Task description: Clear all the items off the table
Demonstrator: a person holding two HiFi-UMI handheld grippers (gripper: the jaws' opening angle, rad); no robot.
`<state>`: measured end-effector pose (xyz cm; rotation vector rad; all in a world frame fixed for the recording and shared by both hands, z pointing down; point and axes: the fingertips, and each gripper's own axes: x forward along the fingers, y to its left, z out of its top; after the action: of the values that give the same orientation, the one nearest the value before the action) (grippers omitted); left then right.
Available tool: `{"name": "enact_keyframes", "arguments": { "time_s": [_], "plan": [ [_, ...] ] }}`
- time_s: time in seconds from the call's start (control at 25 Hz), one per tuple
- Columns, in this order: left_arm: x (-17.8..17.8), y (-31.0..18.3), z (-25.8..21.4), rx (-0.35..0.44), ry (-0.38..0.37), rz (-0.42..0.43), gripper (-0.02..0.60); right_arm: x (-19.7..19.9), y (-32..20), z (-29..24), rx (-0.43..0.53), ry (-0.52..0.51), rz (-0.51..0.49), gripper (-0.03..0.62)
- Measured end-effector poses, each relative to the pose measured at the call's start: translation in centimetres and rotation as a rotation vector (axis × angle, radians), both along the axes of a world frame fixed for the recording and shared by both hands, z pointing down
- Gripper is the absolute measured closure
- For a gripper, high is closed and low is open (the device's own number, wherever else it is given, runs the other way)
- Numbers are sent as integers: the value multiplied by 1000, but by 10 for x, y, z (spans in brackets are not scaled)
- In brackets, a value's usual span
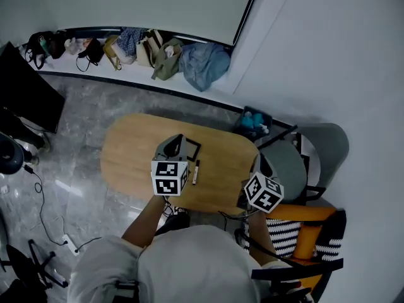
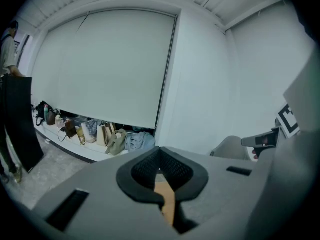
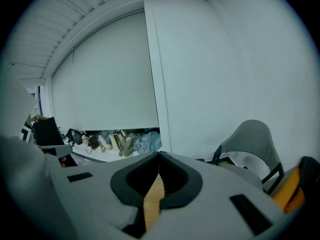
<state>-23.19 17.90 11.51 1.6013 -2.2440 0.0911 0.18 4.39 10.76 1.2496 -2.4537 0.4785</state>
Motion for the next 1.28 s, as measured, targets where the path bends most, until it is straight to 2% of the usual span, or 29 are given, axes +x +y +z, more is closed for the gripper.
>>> {"name": "enact_keyframes", "arguments": {
  "time_s": [0.32,0.72,0.84,1.12,1.28],
  "plan": [
    [6,-6,42,-91,27,-4,574,0,-10,47,-93,30,-8,570],
    [8,5,106,-208,71,-142,575,-22,-50,99,-140,87,-136,570],
    [7,4,115,-214,91,-174,574,-29,-58,105,-139,88,-160,570],
    [15,-3,149,-251,125,-162,574,-30,-68,147,-200,95,-166,569],
    [15,7,191,-291,135,-165,574,-35,-55,196,-233,123,-187,569]
  ]
}}
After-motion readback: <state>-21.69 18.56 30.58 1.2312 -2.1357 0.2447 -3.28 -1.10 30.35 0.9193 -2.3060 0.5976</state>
